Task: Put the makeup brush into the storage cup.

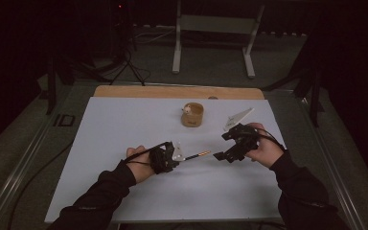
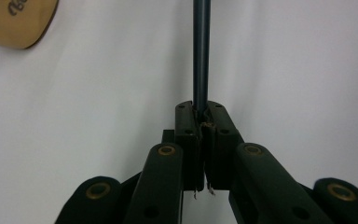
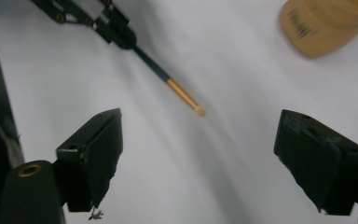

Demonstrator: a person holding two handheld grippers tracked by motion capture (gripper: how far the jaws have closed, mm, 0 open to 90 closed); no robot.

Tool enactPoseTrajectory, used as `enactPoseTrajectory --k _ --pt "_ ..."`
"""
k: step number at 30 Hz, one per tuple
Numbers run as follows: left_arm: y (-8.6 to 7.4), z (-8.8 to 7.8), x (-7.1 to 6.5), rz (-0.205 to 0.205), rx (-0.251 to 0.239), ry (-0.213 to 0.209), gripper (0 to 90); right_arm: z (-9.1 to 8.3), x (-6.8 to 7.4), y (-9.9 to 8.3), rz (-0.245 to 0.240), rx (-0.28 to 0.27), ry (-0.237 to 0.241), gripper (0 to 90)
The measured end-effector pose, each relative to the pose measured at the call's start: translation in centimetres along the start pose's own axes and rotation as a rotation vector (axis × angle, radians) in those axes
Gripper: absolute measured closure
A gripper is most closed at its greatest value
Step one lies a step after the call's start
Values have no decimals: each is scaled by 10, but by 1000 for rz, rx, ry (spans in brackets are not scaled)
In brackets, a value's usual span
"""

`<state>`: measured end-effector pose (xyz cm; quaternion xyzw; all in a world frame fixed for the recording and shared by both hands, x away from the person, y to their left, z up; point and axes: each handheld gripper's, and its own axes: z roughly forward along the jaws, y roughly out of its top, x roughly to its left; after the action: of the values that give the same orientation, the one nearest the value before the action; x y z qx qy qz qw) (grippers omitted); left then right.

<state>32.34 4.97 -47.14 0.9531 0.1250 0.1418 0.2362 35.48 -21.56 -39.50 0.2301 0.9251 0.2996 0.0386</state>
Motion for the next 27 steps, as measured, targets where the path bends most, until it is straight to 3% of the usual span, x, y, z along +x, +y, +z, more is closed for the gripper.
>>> enactPoseTrajectory --k 6,11,14,20,27 --pt "-4 -5 5 -103 -57 -44 865 -13 10 -10 -4 -118 -53 145" --pt "-6 -6 3 -149 -73 -73 865 -15 14 -17 -12 -118 -56 161" --pt "-9 -6 4 -196 -98 -94 865 -16 17 -20 -22 -139 -57 159" --pt "-17 -7 6 -306 -158 -130 865 -21 27 -25 -14 -224 -107 142" --pt "-24 -10 2 -377 -203 -126 865 -24 38 -26 20 -315 -154 125"
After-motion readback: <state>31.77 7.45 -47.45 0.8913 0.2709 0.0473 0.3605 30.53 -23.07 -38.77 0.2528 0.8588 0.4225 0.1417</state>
